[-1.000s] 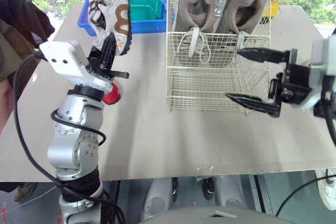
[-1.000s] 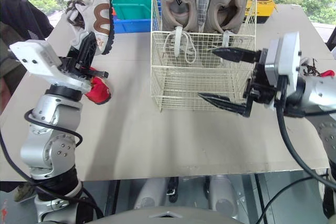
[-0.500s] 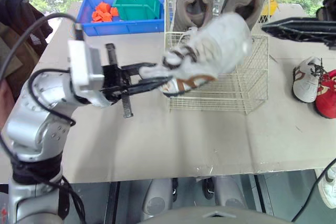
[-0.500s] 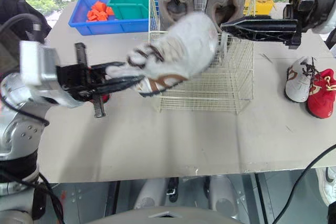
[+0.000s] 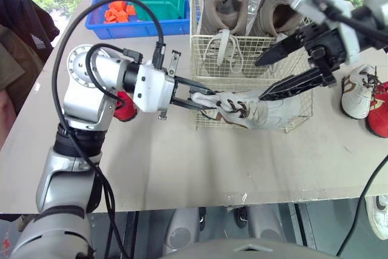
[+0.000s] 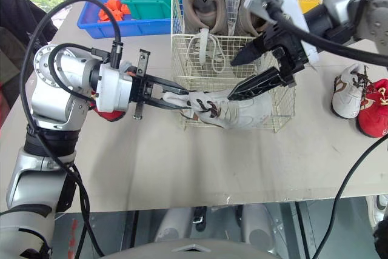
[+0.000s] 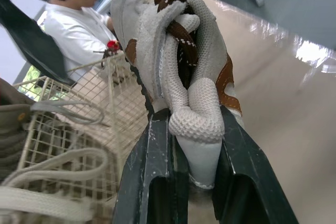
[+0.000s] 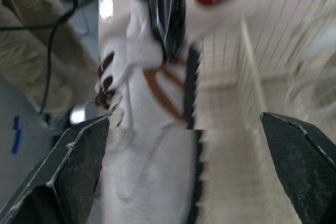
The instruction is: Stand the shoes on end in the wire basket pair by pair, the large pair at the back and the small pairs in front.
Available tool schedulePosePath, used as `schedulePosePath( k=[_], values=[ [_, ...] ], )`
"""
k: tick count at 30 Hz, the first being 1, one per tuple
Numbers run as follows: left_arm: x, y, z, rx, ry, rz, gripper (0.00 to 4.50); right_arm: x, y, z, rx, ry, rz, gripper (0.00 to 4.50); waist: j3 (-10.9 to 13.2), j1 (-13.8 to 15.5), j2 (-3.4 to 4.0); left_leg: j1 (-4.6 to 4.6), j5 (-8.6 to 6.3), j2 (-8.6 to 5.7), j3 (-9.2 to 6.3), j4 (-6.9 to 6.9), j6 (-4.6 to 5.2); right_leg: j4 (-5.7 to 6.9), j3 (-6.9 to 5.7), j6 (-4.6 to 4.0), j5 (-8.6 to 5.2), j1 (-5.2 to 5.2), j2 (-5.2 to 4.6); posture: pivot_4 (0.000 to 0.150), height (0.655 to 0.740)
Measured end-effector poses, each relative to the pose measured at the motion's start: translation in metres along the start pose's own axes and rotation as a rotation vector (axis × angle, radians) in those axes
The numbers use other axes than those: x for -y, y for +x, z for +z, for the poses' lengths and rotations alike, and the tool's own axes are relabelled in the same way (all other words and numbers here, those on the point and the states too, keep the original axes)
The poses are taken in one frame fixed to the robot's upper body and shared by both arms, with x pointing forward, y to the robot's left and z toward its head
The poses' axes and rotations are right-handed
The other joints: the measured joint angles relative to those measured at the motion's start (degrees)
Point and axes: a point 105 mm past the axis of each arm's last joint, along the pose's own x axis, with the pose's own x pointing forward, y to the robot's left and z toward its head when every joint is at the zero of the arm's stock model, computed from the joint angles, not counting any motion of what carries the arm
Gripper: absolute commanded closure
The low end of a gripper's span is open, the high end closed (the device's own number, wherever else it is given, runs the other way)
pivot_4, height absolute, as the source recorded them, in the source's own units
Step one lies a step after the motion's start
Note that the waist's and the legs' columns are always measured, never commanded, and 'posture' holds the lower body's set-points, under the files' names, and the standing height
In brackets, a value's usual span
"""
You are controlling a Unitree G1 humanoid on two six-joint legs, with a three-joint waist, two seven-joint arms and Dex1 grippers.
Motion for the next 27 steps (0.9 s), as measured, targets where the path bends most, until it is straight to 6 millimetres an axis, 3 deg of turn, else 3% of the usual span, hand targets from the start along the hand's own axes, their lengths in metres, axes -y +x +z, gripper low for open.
schedulePosePath(
  k=[3, 4, 9, 10, 11, 12, 14, 18, 21, 23, 27],
  values=[
    [-0.006, 0.003, -0.002, -0.013, 0.051, -0.003, 4.24, 0.008, 0.012, -0.010, -0.089, 0.016, -0.019, 1.22, 0.00, -0.05, 0.00, 0.00, -0.01, 0.00, -0.01, 0.00, 0.01, 0.00, -0.01, 0.01, 0.00, 0.00, 0.01, 0.150, 0.7400],
    [-0.006, 0.004, -0.004, -0.028, 0.064, -0.015, 4.24, 0.009, 0.017, -0.014, -0.116, 0.017, -0.015, 1.86, 0.00, -0.06, 0.01, -0.01, -0.01, 0.00, 0.00, 0.00, 0.01, 0.00, -0.01, 0.02, 0.00, -0.01, 0.00, 0.150, 0.7400],
    [-0.006, 0.009, -0.006, -0.031, 0.111, -0.021, 4.24, 0.012, 0.020, -0.017, -0.154, 0.004, -0.014, 4.02, 0.00, -0.05, 0.01, -0.01, -0.01, 0.01, -0.04, 0.00, 0.01, 0.04, -0.02, 0.02, 0.00, -0.02, 0.01, 0.150, 0.7400],
    [-0.006, 0.009, -0.005, -0.029, 0.117, -0.016, 3.75, 0.011, 0.019, -0.016, -0.154, 0.002, -0.015, 4.31, 0.00, -0.05, 0.01, -0.01, 0.00, 0.01, -0.04, 0.00, 0.01, 0.04, -0.02, 0.03, 0.00, -0.02, 0.01, 0.150, 0.7400],
    [-0.008, 0.008, -0.004, -0.022, 0.122, 0.002, 3.09, 0.011, 0.017, -0.016, -0.152, 0.000, -0.017, 4.40, 0.01, -0.01, 0.01, -0.01, 0.00, 0.02, -0.04, 0.02, 0.01, 0.06, -0.03, 0.03, 0.00, -0.01, 0.01, 0.150, 0.7400],
    [-0.010, 0.007, -0.003, -0.014, 0.122, 0.018, 2.90, 0.012, 0.015, -0.016, -0.149, 0.001, -0.023, 4.40, 0.01, 0.00, 0.01, -0.02, 0.00, 0.02, -0.04, 0.02, 0.01, 0.06, -0.03, 0.03, 0.00, -0.01, 0.01, 0.150, 0.7400],
    [-0.019, -0.003, 0.002, 0.023, 0.051, 0.122, 1.86, 0.010, 0.009, -0.013, -0.105, 0.003, -0.024, 4.40, 0.01, -0.07, 0.01, 0.00, 0.00, 0.03, -0.04, 0.04, 0.01, 0.10, -0.02, 0.04, 0.01, -0.01, -0.01, 0.150, 0.7400],
    [-0.040, -0.040, 0.011, 0.169, -0.391, 0.447, 0.00, 0.005, -0.009, -0.005, 0.048, 0.042, 0.001, 4.40, 0.01, -0.62, 0.00, 0.06, 0.00, 0.07, -0.15, 0.03, 0.00, 0.27, -0.03, 0.09, 0.01, -0.01, -0.04, 0.150, 0.7400],
    [-0.035, -0.077, 0.006, 0.272, -0.805, 0.683, 0.00, -0.003, -0.013, -0.009, 0.178, 0.090, 0.052, 4.41, -0.01, -1.29, -0.03, 0.17, 0.01, 0.10, -0.22, 0.02, -0.03, 0.50, -0.05, 0.16, -0.03, 0.00, -0.11, 0.150, 0.7400],
    [-0.020, -0.085, 0.001, 0.312, -0.993, 0.743, 0.00, -0.006, -0.010, -0.011, 0.244, 0.090, 0.062, 4.42, -0.01, -1.59, -0.03, 0.22, 0.03, 0.10, -0.23, 0.03, -0.07, 0.63, -0.03, 0.16, -0.03, 0.00, -0.13, 0.150, 0.7400],
    [0.019, -0.062, 0.010, 0.450, -1.287, 0.731, 0.00, -0.008, -0.001, -0.006, 0.429, 0.049, 0.021, 4.42, -0.02, -1.49, -0.07, 0.30, 0.14, 0.06, -0.28, 0.05, -0.26, 0.82, 0.05, 0.14, -0.02, 0.03, -0.25, 0.150, 0.7400]
  ],
)
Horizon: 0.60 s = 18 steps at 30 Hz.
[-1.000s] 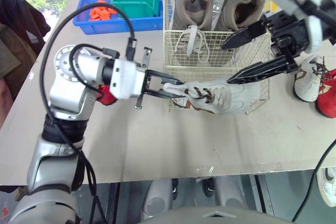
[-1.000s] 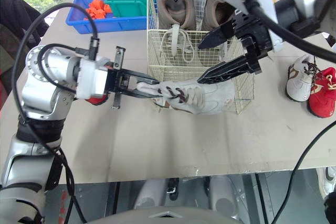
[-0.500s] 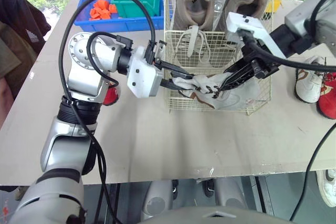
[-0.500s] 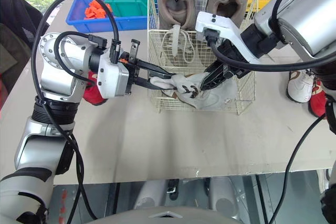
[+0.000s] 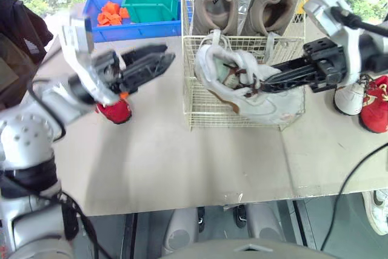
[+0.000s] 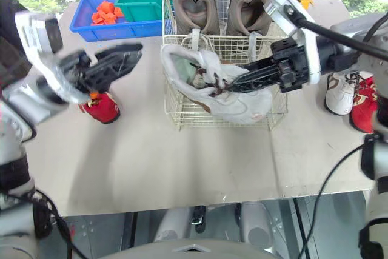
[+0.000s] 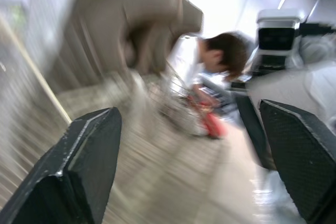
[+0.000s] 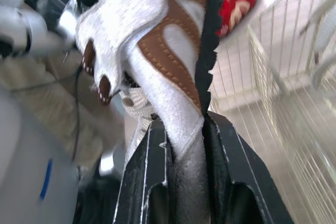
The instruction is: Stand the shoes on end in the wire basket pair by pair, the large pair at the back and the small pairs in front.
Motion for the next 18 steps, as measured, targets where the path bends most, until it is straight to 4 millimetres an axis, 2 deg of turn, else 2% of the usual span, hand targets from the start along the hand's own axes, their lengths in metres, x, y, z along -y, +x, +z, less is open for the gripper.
schedulePosePath(
  k=[3, 4, 7, 12, 13, 14, 16, 17, 18],
  values=[
    [0.023, 0.007, -0.035, -0.009, -0.161, -0.036, 0.00, 0.003, 0.007, 0.002, 0.106, 0.013, -0.049, 4.42, -0.01, 0.34, -0.01, 0.02, 0.08, -0.10, -0.03, 0.01, -0.11, 0.06, 0.09, -0.05, 0.01, 0.02, -0.26, 0.150, 0.7400],
    [0.029, 0.012, -0.041, 0.001, -0.192, -0.052, 0.00, 0.005, 0.009, 0.004, 0.135, 0.016, -0.067, 4.42, -0.01, 0.67, -0.02, 0.01, 0.12, -0.16, -0.06, 0.02, -0.16, 0.06, 0.05, -0.09, 0.03, 0.04, -0.12, 0.150, 0.7400],
    [0.041, 0.025, -0.044, 0.009, -0.210, -0.083, 0.00, 0.004, 0.014, 0.005, 0.165, 0.009, -0.104, 4.42, -0.04, 1.25, -0.02, 0.19, 0.14, -0.18, 0.03, 0.04, -0.15, 0.04, 0.07, -0.23, 0.05, 0.19, 0.11, 0.150, 0.7400],
    [0.038, 0.045, -0.037, 0.059, -0.204, -0.095, 0.00, 0.003, 0.020, 0.002, 0.191, 0.019, -0.124, 4.42, -0.06, 1.47, -0.03, 0.76, -0.06, -0.18, 0.12, 0.01, 0.19, -0.11, 0.15, -0.35, -0.04, 0.74, 0.25, 0.150, 0.7400],
    [0.037, 0.048, -0.036, 0.068, -0.208, -0.095, 0.54, 0.002, 0.021, 0.001, 0.193, 0.021, -0.123, 4.42, -0.06, 1.39, -0.03, 0.76, -0.07, -0.18, 0.13, -0.01, 0.20, -0.11, 0.16, -0.32, -0.03, 0.74, 0.26, 0.150, 0.7400],
    [0.035, 0.049, -0.035, 0.073, -0.211, -0.093, 0.73, 0.002, 0.022, 0.000, 0.195, 0.027, -0.125, 4.42, -0.06, 1.34, -0.03, 0.78, -0.07, -0.18, 0.15, -0.02, 0.20, -0.11, 0.18, -0.26, 0.00, 0.74, 0.26, 0.150, 0.7400],
    [0.030, 0.050, -0.034, 0.078, -0.211, -0.075, 1.72, 0.002, 0.022, -0.001, 0.223, 0.041, -0.129, 4.42, -0.06, 1.25, -0.03, 0.79, -0.07, -0.17, 0.15, -0.04, 0.19, -0.11, 0.18, -0.19, 0.05, 0.73, 0.29, 0.150, 0.7400],
    [0.028, 0.050, -0.034, 0.078, -0.209, -0.069, 2.08, 0.002, 0.022, -0.001, 0.231, 0.044, -0.130, 4.42, -0.06, 1.25, -0.03, 0.80, -0.07, -0.17, 0.15, -0.06, 0.19, -0.10, 0.18, -0.18, 0.04, 0.73, 0.30, 0.150, 0.7400],
    [0.025, 0.049, -0.034, 0.079, -0.206, -0.062, 2.74, 0.000, 0.022, -0.002, 0.244, 0.048, -0.134, 4.42, -0.06, 1.30, -0.03, 0.80, -0.07, -0.15, 0.14, -0.07, 0.19, -0.10, 0.17, -0.18, 0.04, 0.73, 0.30, 0.150, 0.7400]
  ],
)
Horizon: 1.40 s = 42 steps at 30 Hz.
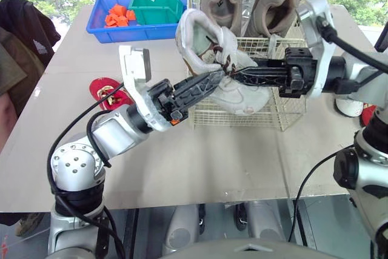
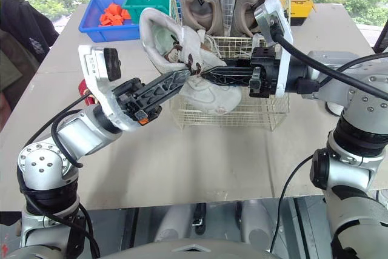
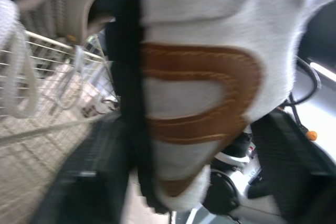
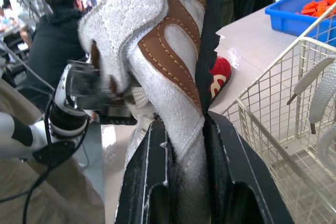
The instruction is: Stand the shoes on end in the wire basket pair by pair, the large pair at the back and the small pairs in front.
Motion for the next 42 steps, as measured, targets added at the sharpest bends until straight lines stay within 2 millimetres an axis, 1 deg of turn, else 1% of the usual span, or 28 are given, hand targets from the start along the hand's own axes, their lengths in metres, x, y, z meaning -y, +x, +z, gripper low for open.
schedulePosePath(
  k=[2, 3, 4, 5, 7, 8, 10, 12, 14, 16, 20, 23, 25, 26, 30, 33, 35, 37, 38, 39, 40, 42],
  values=[
    [-0.001, 0.000, 0.000, -0.001, 0.006, 0.000, 3.46, 0.000, -0.001, -0.001, 0.015, 0.010, -0.004, 4.42, 0.00, 0.05, 0.00, -0.01, 0.00, 0.00, 0.01, 0.00, 0.00, -0.01, 0.00, 0.00, 0.00, 0.00, 0.00, 0.150, 0.7400],
    [-0.001, -0.001, 0.000, -0.002, 0.011, 0.000, 3.84, -0.001, -0.001, -0.002, 0.024, 0.011, -0.008, 3.40, 0.00, 0.06, 0.00, 0.00, 0.00, 0.00, 0.01, 0.00, 0.00, -0.01, 0.00, 0.00, 0.00, 0.01, -0.01, 0.150, 0.7400],
    [0.000, -0.001, 0.001, -0.003, 0.016, -0.005, 3.98, -0.001, 0.000, -0.002, 0.036, 0.012, -0.012, 3.11, 0.00, 0.07, 0.00, -0.01, 0.00, 0.00, 0.01, 0.00, 0.00, -0.02, 0.00, 0.00, -0.01, 0.01, -0.01, 0.150, 0.7400],
    [0.000, -0.001, 0.001, -0.007, 0.022, -0.007, 3.99, -0.001, -0.001, -0.002, 0.057, 0.008, -0.020, 2.58, 0.00, 0.07, 0.00, -0.01, 0.00, 0.00, 0.01, 0.00, 0.00, -0.02, 0.01, -0.02, -0.02, 0.00, -0.01, 0.150, 0.7400],
    [-0.001, -0.003, 0.004, -0.017, 0.053, -0.011, 3.99, -0.007, -0.006, -0.001, 0.118, -0.051, -0.034, 1.60, 0.00, 0.26, 0.00, -0.02, -0.01, 0.00, -0.04, -0.02, 0.01, -0.04, -0.05, 0.00, -0.03, 0.00, 0.00, 0.150, 0.7400],
    [-0.003, -0.004, 0.008, -0.021, 0.075, -0.013, 3.99, -0.011, -0.009, -0.002, 0.152, -0.090, -0.044, 1.13, 0.00, 0.34, 0.00, -0.04, -0.01, 0.00, -0.06, -0.03, 0.00, -0.05, -0.08, 0.02, -0.04, 0.00, 0.00, 0.150, 0.7400],
    [-0.007, -0.006, 0.024, -0.025, 0.144, -0.013, 3.99, -0.019, -0.020, -0.006, 0.221, -0.185, -0.098, 0.09, 0.00, 0.51, -0.01, -0.06, -0.01, -0.01, -0.08, -0.04, 0.00, -0.09, -0.14, 0.05, -0.07, 0.01, 0.00, 0.150, 0.7400],
    [-0.009, -0.007, 0.048, -0.048, 0.277, -0.021, 3.99, -0.027, -0.036, -0.018, 0.241, -0.268, -0.174, 0.00, 0.00, 0.47, -0.02, -0.04, -0.01, -0.12, -0.01, -0.05, -0.01, -0.21, -0.09, 0.16, -0.24, 0.04, 0.02, 0.150, 0.7400],
    [-0.007, -0.002, 0.061, -0.081, 0.379, -0.058, 3.99, -0.032, -0.045, -0.027, 0.236, -0.319, -0.220, 0.00, 0.00, 0.28, -0.02, -0.04, -0.01, -0.14, 0.02, -0.05, -0.02, -0.24, -0.05, 0.15, -0.28, 0.07, 0.00, 0.150, 0.7400],
    [-0.005, 0.002, 0.071, -0.111, 0.478, -0.096, 3.99, -0.036, -0.051, -0.039, 0.179, -0.373, -0.272, 0.00, 0.00, 0.25, -0.03, -0.03, 0.00, -0.18, 0.02, -0.06, -0.03, -0.27, -0.05, 0.12, -0.32, 0.08, 0.00, 0.150, 0.7400],
    [-0.015, 0.020, 0.086, -0.171, 0.669, -0.154, 3.99, -0.040, -0.061, -0.052, 0.161, -0.424, -0.368, 0.00, -0.02, 0.22, -0.05, 0.03, -0.02, -0.13, 0.05, -0.07, -0.02, -0.29, -0.05, 0.12, -0.34, 0.10, 0.06, 0.150, 0.7400],
    [-0.025, 0.031, 0.089, -0.213, 0.797, -0.186, 3.99, -0.042, -0.067, -0.057, 0.153, -0.442, -0.417, 0.00, -0.02, 0.23, -0.05, 0.02, -0.03, -0.01, 0.05, -0.07, 0.01, -0.31, -0.04, 0.11, -0.34, 0.10, 0.06, 0.150, 0.7400],
    [-0.037, 0.033, 0.088, -0.261, 0.878, -0.183, 3.99, -0.043, -0.071, -0.059, 0.144, -0.452, -0.442, 0.00, -0.02, 0.23, -0.05, 0.01, -0.04, 0.00, 0.06, -0.07, 0.03, -0.35, -0.02, 0.10, -0.34, 0.10, 0.05, 0.150, 0.7400],
    [-0.047, 0.033, 0.086, -0.286, 0.907, -0.177, 3.99, -0.042, -0.075, -0.060, 0.142, -0.457, -0.467, 0.00, -0.02, 0.18, -0.05, -0.01, -0.06, 0.03, 0.08, -0.09, 0.06, -0.39, 0.01, 0.10, -0.33, 0.09, 0.04, 0.150, 0.7400],
    [-0.067, 0.033, 0.071, -0.363, 0.932, -0.170, 3.99, -0.042, -0.080, -0.066, 0.098, -0.474, -0.499, 0.00, 0.00, 0.28, -0.09, -0.09, -0.10, 0.04, 0.05, -0.10, 0.12, -0.47, -0.03, 0.10, -0.33, 0.09, 0.03, 0.150, 0.7400],
    [-0.079, 0.034, 0.063, -0.394, 0.970, -0.163, 3.99, -0.043, -0.082, -0.067, 0.095, -0.484, -0.518, 0.00, 0.00, 0.32, -0.11, -0.12, -0.11, 0.05, 0.05, -0.09, 0.15, -0.52, -0.04, 0.11, -0.33, 0.10, 0.03, 0.150, 0.7400],
    [-0.085, 0.039, 0.052, -0.409, 0.975, -0.180, 3.99, -0.043, -0.083, -0.067, 0.100, -0.488, -0.528, 0.00, -0.02, 0.47, -0.11, -0.12, -0.13, 0.03, 0.05, -0.07, 0.19, -0.56, -0.05, 0.12, -0.32, 0.13, 0.00, 0.150, 0.7400],
    [-0.094, 0.042, 0.031, -0.477, 0.993, -0.212, 3.99, -0.044, -0.084, -0.065, 0.102, -0.502, -0.539, 0.00, -0.02, 0.44, -0.13, -0.12, -0.15, 0.02, 0.06, -0.05, 0.23, -0.61, -0.04, 0.13, -0.32, 0.16, 0.00, 0.150, 0.7400],
    [-0.094, 0.043, 0.028, -0.484, 0.999, -0.225, 3.99, -0.043, -0.084, -0.065, 0.100, -0.501, -0.542, 0.00, -0.03, 0.40, -0.16, -0.12, -0.16, 0.03, 0.05, -0.05, 0.23, -0.61, -0.04, 0.13, -0.32, 0.17, 0.00, 0.150, 0.7400],
    [-0.094, 0.042, 0.027, -0.500, 0.990, -0.231, 2.99, -0.043, -0.084, -0.065, 0.100, -0.499, -0.547, 0.00, -0.04, 0.31, -0.16, -0.10, -0.17, 0.04, 0.06, -0.05, 0.25, -0.61, -0.03, 0.13, -0.32, 0.17, 0.00, 0.150, 0.7400],
    [-0.093, 0.041, 0.027, -0.508, 0.982, -0.238, 2.70, -0.043, -0.085, -0.066, 0.099, -0.494, -0.550, 0.00, -0.04, 0.16, -0.16, -0.06, -0.17, 0.06, 0.07, -0.06, 0.25, -0.60, -0.01, 0.14, -0.32, 0.17, 0.01, 0.150, 0.7400],
    [-0.092, 0.037, 0.024, -0.535, 0.940, -0.245, 1.78, -0.043, -0.085, -0.068, 0.092, -0.486, -0.549, 0.00, -0.05, 0.10, -0.15, 0.00, -0.17, 0.10, 0.06, -0.06, 0.25, -0.53, -0.01, 0.14, -0.33, 0.17, 0.05, 0.150, 0.7400]
  ],
)
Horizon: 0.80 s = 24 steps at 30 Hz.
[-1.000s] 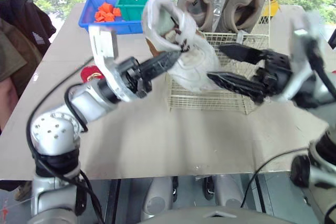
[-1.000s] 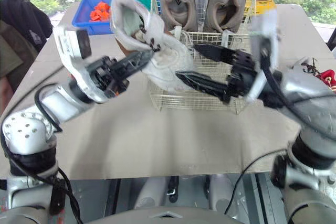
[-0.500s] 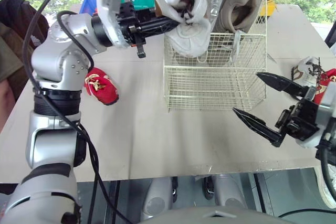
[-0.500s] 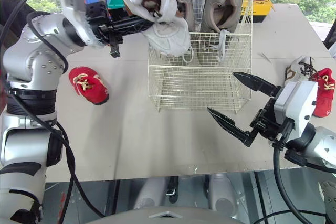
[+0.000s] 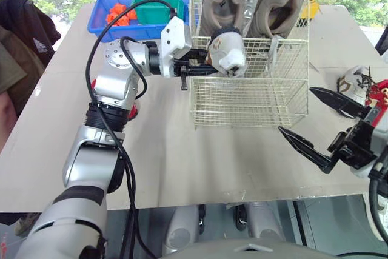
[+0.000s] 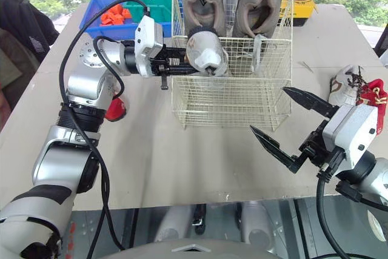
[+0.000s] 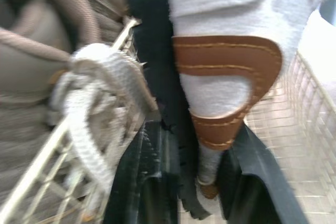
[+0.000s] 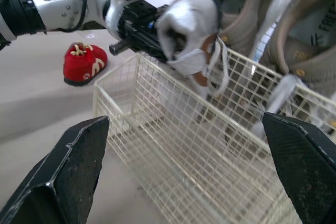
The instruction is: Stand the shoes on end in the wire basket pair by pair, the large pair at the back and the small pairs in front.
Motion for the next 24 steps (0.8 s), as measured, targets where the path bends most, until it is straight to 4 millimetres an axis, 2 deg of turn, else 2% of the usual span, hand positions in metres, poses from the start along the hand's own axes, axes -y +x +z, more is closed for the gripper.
schedulePosePath(
  k=[1, 2, 4, 8, 12, 17, 20, 22, 24],
  values=[
    [0.003, -0.003, 0.000, -0.005, -0.014, -0.009, 1.08, -0.001, 0.000, 0.000, -0.003, 0.002, 0.003, 0.00, 0.00, -0.02, 0.00, 0.03, 0.00, 0.02, 0.00, 0.00, 0.00, 0.04, 0.01, 0.00, -0.01, 0.00, 0.00, 0.150, 0.7400],
    [0.004, -0.003, 0.000, -0.008, -0.017, -0.012, 0.92, -0.001, 0.000, 0.000, -0.004, 0.003, 0.004, 0.00, 0.00, -0.02, 0.00, 0.04, 0.00, 0.02, -0.02, 0.00, 0.00, 0.07, 0.00, 0.00, -0.01, 0.00, 0.00, 0.150, 0.7400],
    [0.009, -0.012, 0.001, -0.018, -0.055, -0.013, 0.03, -0.001, -0.001, -0.001, -0.010, 0.008, 0.005, 0.00, -0.01, -0.14, 0.02, 0.08, 0.00, 0.04, -0.01, 0.00, 0.00, 0.12, 0.03, 0.00, -0.01, 0.00, 0.00, 0.150, 0.7400],
    [0.014, -0.037, 0.008, -0.036, -0.154, 0.041, 0.03, 0.006, -0.005, -0.003, -0.034, 0.002, -0.010, 0.00, -0.02, -0.26, 0.03, 0.09, 0.00, 0.06, -0.02, 0.01, -0.01, 0.16, 0.01, 0.01, -0.02, -0.01, -0.01, 0.150, 0.7400],
    [0.022, -0.051, 0.009, -0.046, -0.244, 0.093, 0.03, 0.024, -0.008, -0.017, -0.102, 0.035, -0.056, 0.00, -0.01, 0.05, 0.02, 0.04, 0.00, 0.01, 0.00, 0.02, -0.01, 0.11, 0.03, 0.01, -0.02, -0.01, -0.06, 0.150, 0.7400],
    [0.043, -0.061, 0.018, -0.001, -0.344, 0.141, 0.03, 0.069, -0.019, -0.034, -0.179, 0.064, -0.214, 0.00, 0.00, 0.28, 0.00, -0.03, 0.01, -0.01, -0.03, 0.01, -0.03, 0.03, 0.00, 0.00, -0.01, -0.01, -0.09, 0.150, 0.7400],
    [0.063, -0.058, 0.027, 0.034, -0.392, 0.114, 0.03, 0.091, -0.021, -0.034, -0.194, 0.071, -0.276, 0.00, 0.00, 0.06, 0.01, -0.03, 0.02, -0.02, -0.01, 0.00, -0.04, 0.02, 0.05, 0.01, -0.02, -0.01, -0.10, 0.150, 0.7400],
    [0.079, -0.050, 0.036, 0.062, -0.410, 0.072, 0.03, 0.113, -0.028, -0.036, -0.237, 0.077, -0.347, 0.00, 0.00, 0.09, -0.01, 0.00, 0.02, -0.02, 0.00, 0.01, -0.05, 0.02, 0.06, 0.01, -0.02, 0.01, -0.10, 0.150, 0.7400],
    [0.092, -0.031, 0.051, 0.152, -0.406, 0.057, 0.03, 0.140, -0.036, -0.047, -0.363, 0.100, -0.421, 0.00, 0.00, 0.31, 0.03, 0.01, 0.02, -0.09, 0.00, 0.03, -0.02, 0.03, 0.10, 0.00, 0.00, 0.06, -0.17, 0.150, 0.7400]
  ],
)
